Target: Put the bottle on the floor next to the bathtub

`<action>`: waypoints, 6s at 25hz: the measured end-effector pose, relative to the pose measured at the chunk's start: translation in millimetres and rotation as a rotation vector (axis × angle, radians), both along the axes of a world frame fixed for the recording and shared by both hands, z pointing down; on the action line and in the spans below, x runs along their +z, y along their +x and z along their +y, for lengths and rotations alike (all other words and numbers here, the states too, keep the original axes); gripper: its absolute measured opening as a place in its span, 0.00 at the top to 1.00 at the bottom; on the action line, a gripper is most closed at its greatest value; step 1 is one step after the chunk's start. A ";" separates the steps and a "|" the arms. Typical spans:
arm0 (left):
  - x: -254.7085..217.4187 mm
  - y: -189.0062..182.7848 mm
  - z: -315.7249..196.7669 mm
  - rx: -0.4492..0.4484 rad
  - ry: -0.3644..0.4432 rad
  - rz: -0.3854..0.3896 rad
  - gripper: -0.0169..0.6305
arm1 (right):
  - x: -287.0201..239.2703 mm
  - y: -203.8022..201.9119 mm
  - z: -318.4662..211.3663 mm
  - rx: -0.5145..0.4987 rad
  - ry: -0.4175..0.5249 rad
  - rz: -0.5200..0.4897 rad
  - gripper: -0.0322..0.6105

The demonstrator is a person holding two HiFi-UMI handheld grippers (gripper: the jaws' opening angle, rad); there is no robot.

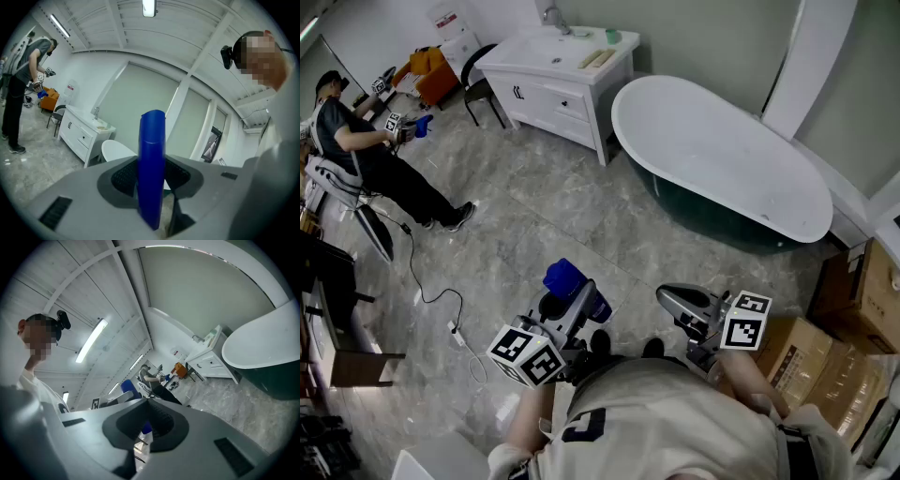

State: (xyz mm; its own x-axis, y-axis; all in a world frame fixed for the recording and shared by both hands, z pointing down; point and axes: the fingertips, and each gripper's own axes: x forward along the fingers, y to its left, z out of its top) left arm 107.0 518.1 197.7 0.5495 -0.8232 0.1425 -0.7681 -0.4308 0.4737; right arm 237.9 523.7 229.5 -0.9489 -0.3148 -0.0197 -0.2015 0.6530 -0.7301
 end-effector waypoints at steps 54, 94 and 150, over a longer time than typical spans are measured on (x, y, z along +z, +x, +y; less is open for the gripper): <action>32.2 -179.5 -28.3 0.127 0.061 -0.131 0.66 | 32.0 -201.2 -41.4 0.005 0.004 0.195 0.91; -0.8 -18.7 -241.4 -0.186 0.060 -0.214 0.66 | 59.1 -31.5 -213.4 -0.256 -0.053 0.183 0.90; 54.3 -205.8 -630.1 0.015 0.055 -0.288 0.66 | 90.4 -237.7 -509.8 -0.043 -0.179 0.329 0.90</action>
State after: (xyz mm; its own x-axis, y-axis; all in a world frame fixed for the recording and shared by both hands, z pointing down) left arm -98.8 -112.0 251.9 0.5054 -0.8260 0.2496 -0.8608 -0.4623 0.2128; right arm 0.3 13.9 319.9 -0.9078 -0.2458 0.3399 -0.4195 0.5338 -0.7342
